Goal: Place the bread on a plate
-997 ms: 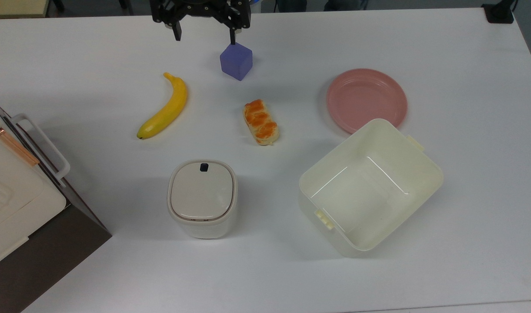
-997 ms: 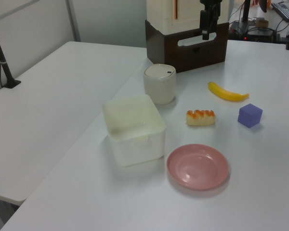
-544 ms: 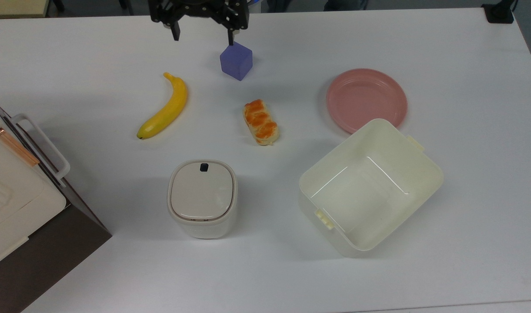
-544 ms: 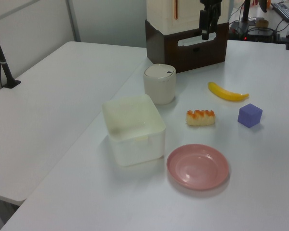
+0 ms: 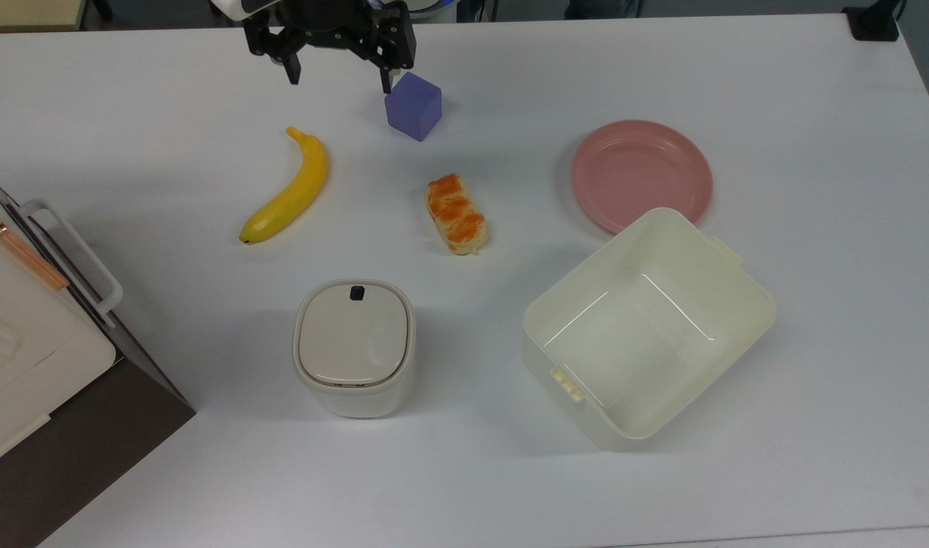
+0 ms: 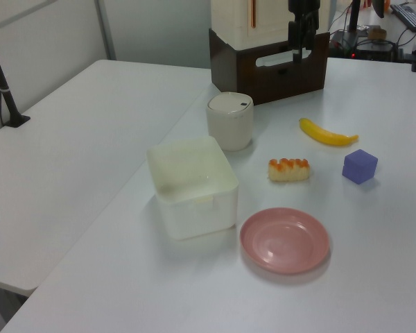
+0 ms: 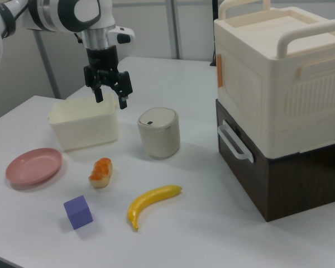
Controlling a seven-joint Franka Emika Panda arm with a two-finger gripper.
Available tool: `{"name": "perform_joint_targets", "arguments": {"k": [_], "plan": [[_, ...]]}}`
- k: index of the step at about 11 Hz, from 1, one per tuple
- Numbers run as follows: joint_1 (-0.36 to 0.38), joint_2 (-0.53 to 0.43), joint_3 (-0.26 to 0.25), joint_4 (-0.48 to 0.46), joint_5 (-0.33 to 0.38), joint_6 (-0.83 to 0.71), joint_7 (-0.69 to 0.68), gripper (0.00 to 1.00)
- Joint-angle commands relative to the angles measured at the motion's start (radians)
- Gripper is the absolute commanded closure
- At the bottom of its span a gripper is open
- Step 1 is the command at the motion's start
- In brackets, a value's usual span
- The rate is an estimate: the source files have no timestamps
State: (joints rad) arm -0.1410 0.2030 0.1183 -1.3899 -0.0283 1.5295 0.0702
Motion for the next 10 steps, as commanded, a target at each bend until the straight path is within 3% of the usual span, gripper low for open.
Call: {"name": "perform_joint_targets", "arguments": {"k": [1, 10], "plan": [[0.0, -0.02, -0.014, 0.014, 0.071, 0.018, -0.012, 0.0], [-0.031, -0.048, -0.008, 0.019, 0.064, 0.018, -0.058, 0.0]]}}
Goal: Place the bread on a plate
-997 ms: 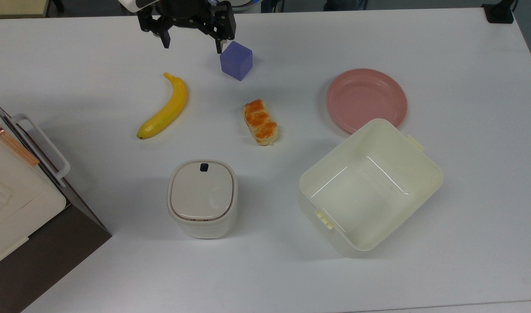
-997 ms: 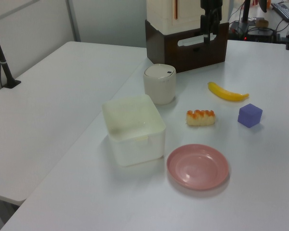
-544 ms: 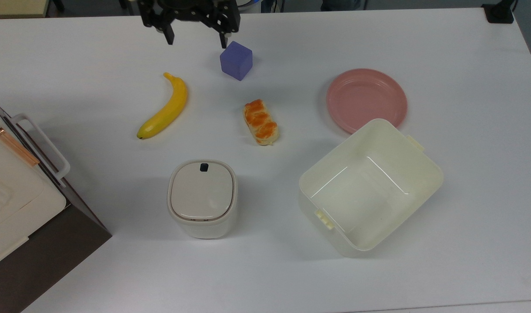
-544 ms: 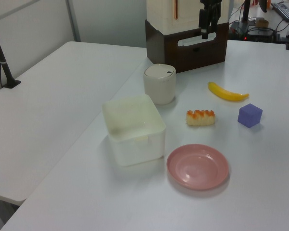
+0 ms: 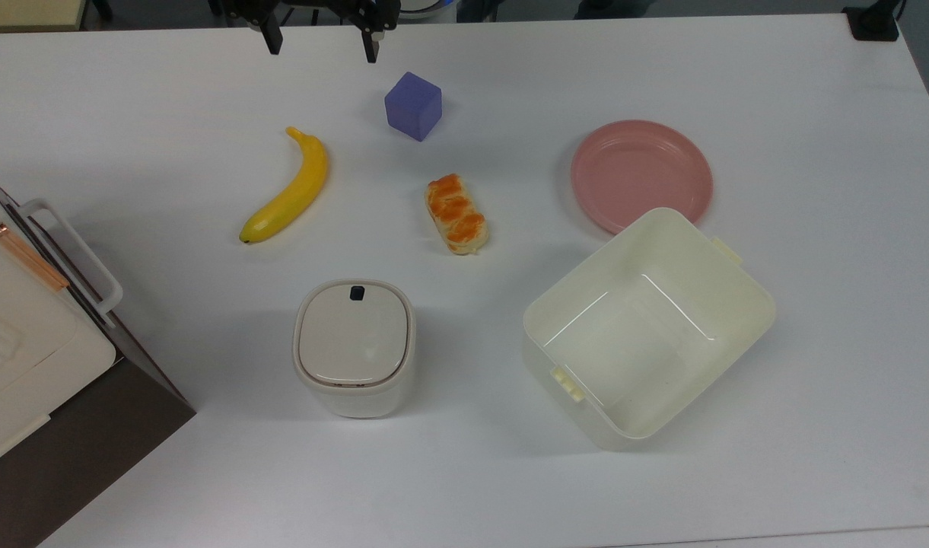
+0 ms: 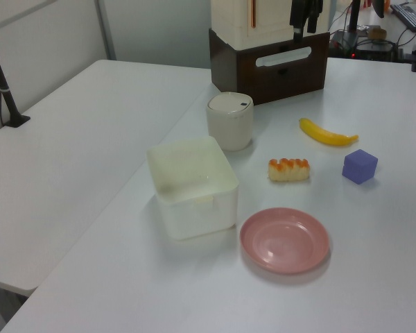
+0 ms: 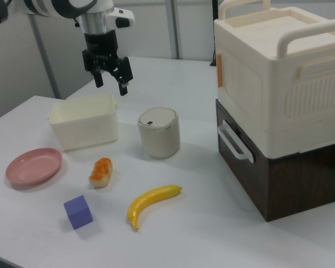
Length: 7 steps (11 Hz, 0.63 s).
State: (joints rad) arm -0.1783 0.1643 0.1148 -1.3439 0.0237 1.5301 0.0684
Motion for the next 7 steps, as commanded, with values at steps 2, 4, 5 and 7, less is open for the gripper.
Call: {"name": "perform_joint_targets", "arguments": {"k": [2, 4, 5, 7], "plan": [[0.002, -0.002, -0.006, -0.029, 0.01, 0.021, -0.12, 0.0], [0.005, 0.015, -0.006, -0.046, -0.001, 0.065, -0.153, 0.05], [0.005, 0.017, -0.006, -0.054, -0.002, 0.085, -0.171, 0.09], [0.025, 0.023, 0.002, -0.101, -0.004, 0.087, -0.203, 0.0]]}}
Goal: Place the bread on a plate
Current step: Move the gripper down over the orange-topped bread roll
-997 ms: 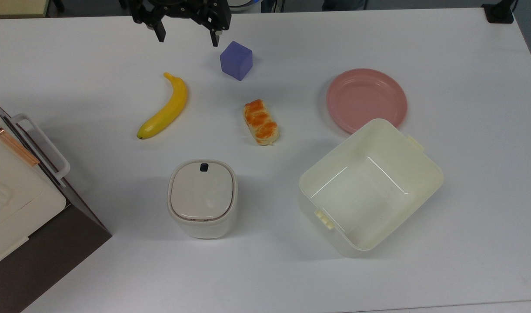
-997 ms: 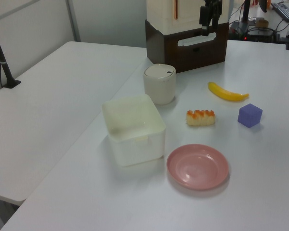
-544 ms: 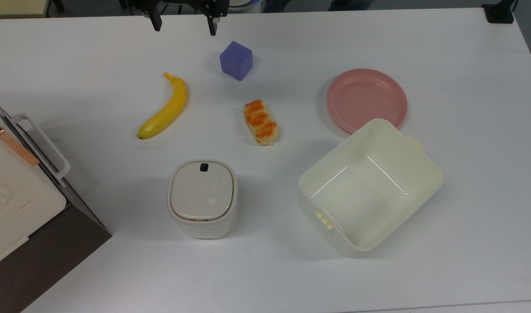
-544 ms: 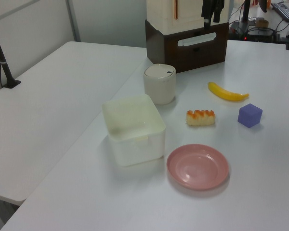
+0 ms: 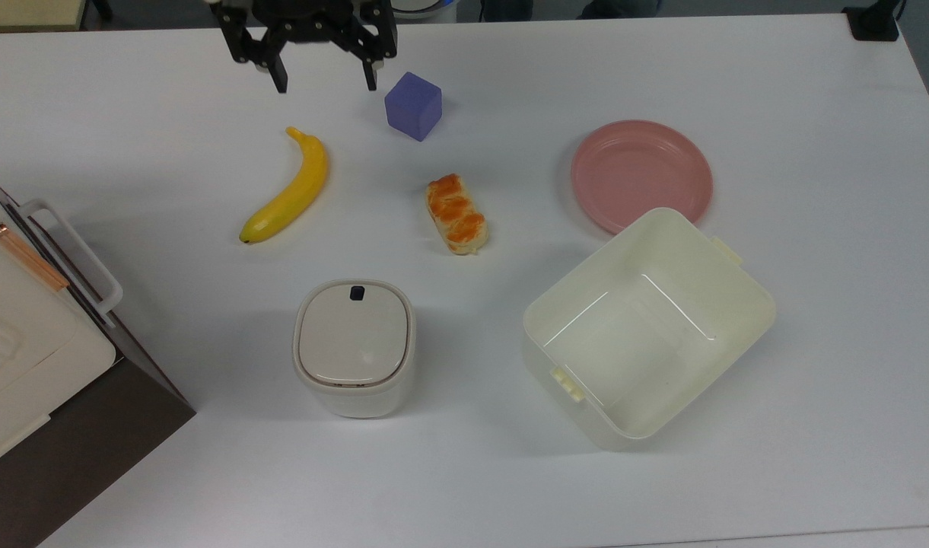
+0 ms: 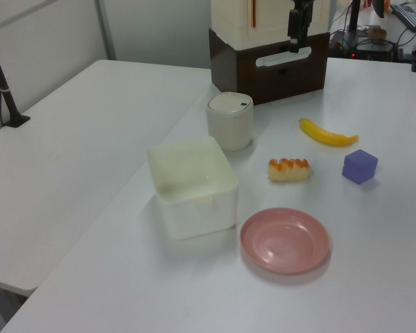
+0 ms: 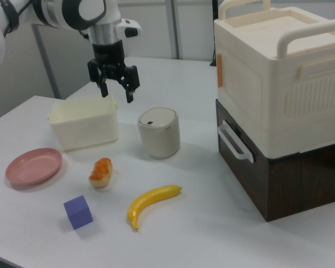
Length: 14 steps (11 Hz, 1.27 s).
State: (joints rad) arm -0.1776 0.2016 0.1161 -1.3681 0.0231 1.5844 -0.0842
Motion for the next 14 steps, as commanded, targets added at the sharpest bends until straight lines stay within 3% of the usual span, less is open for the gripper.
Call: {"name": "perform_joint_targets", "arguments": {"k": [1, 5, 9, 12, 14], "plan": [[0.068, 0.002, 0.0, -0.103, -0.021, 0.034, -0.118, 0.0], [0.112, 0.088, 0.0, -0.134, -0.078, 0.072, -0.152, 0.0], [0.216, 0.104, -0.001, -0.281, -0.109, 0.232, -0.134, 0.0], [0.286, 0.154, -0.001, -0.358, -0.187, 0.327, -0.022, 0.0], [0.283, 0.196, -0.004, -0.356, -0.238, 0.344, 0.001, 0.0]]}}
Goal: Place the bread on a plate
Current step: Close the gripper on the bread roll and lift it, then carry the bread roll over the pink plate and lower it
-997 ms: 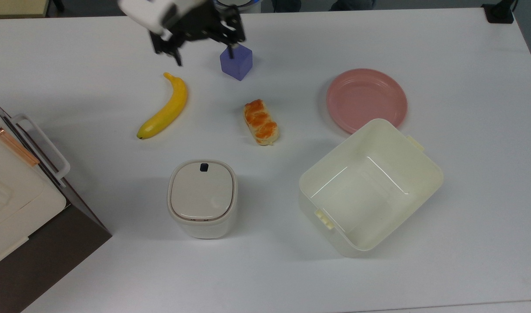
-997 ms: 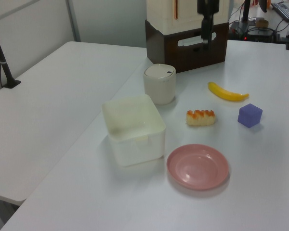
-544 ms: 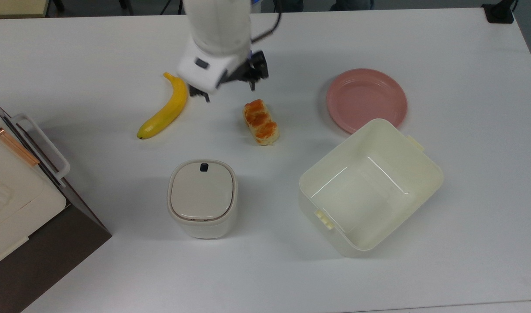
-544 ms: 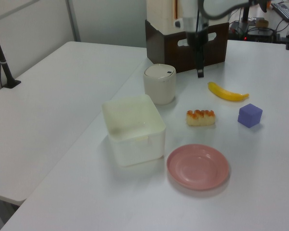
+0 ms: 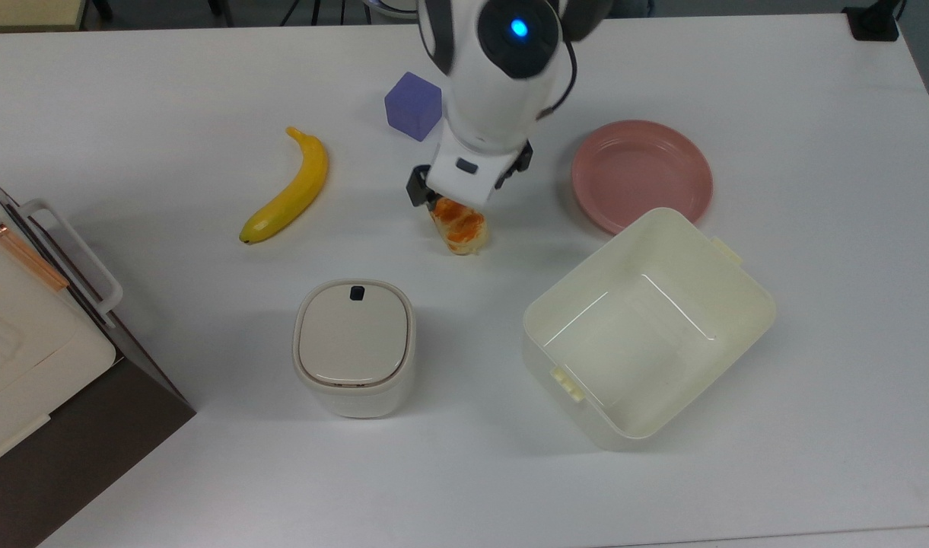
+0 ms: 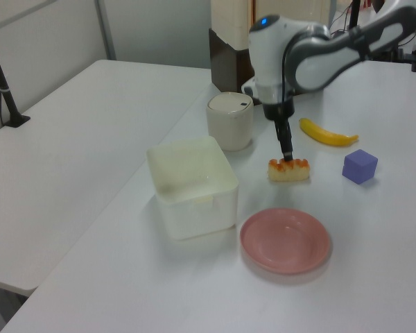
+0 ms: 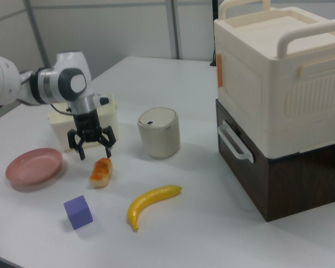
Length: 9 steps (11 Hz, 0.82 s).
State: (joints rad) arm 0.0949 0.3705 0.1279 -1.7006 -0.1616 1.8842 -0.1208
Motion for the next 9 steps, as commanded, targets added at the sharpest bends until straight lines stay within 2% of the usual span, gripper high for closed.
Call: {"name": "perform_joint_targets", "arguments": {"k": [1, 3, 4, 5, 7, 8, 9], "plan": [[0.008, 0.034, -0.017, -0.027, -0.058, 0.053, 0.038, 0.0], [0.014, 0.071, -0.017, -0.027, -0.07, 0.061, 0.039, 0.01], [0.014, 0.082, -0.017, -0.027, -0.093, 0.065, 0.067, 0.08], [0.017, 0.088, -0.017, -0.025, -0.108, 0.076, 0.091, 0.19], [0.054, 0.07, -0.017, -0.024, -0.108, 0.066, 0.125, 0.51], [0.054, 0.027, -0.016, -0.022, -0.099, 0.044, 0.125, 0.55], [0.054, -0.01, -0.013, -0.014, -0.09, 0.017, 0.128, 0.55]]}}
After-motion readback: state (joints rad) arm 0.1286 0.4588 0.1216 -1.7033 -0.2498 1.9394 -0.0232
